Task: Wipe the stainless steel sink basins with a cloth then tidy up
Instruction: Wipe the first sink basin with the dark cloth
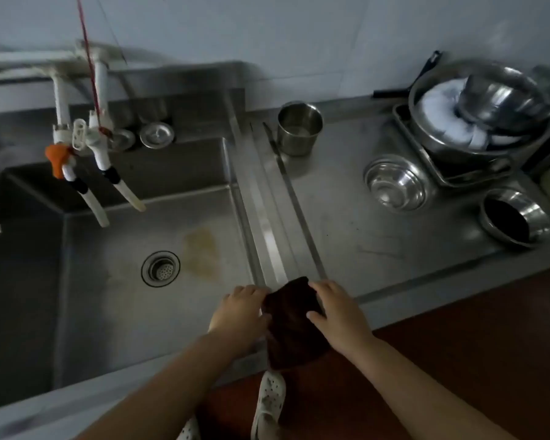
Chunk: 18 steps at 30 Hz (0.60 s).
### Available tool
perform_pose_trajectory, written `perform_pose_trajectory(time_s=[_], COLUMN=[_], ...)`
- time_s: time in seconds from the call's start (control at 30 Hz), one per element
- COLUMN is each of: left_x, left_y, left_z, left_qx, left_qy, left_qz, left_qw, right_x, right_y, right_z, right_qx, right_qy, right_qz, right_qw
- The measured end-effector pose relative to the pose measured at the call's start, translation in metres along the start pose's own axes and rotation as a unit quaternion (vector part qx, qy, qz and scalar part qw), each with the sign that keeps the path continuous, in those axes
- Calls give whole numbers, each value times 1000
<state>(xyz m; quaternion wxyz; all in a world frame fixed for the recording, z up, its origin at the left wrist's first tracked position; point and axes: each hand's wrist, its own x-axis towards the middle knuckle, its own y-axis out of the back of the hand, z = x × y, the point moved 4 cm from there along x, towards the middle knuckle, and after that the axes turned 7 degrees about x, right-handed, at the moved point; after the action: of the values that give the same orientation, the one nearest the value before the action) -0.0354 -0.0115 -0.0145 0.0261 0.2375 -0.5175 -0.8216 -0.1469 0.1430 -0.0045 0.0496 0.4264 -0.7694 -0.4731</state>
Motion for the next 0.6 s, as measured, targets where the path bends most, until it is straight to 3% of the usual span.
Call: perform_pose_trajectory(time_s=[0.2, 0.4, 0.5, 0.6], left_x=[17, 13, 5, -5], left_y=[-23, -19, -9, 19], left_z=[6, 15, 9, -8], left_qx=[-102, -126, -244, -354], left_qy=[103, 62, 95, 131], left_qz=[-27, 11, 3, 46], left_qw=[989, 990, 965, 925], right_x=[22, 28, 31, 44], right_y=[-14, -7, 1, 16], right_z=[4, 7, -7, -36], right_qx=[13, -36, -66, 11], right_qy=[37, 81, 141, 152], right_qz=[-34, -19, -25, -43], right_qw=[999, 996, 988, 987])
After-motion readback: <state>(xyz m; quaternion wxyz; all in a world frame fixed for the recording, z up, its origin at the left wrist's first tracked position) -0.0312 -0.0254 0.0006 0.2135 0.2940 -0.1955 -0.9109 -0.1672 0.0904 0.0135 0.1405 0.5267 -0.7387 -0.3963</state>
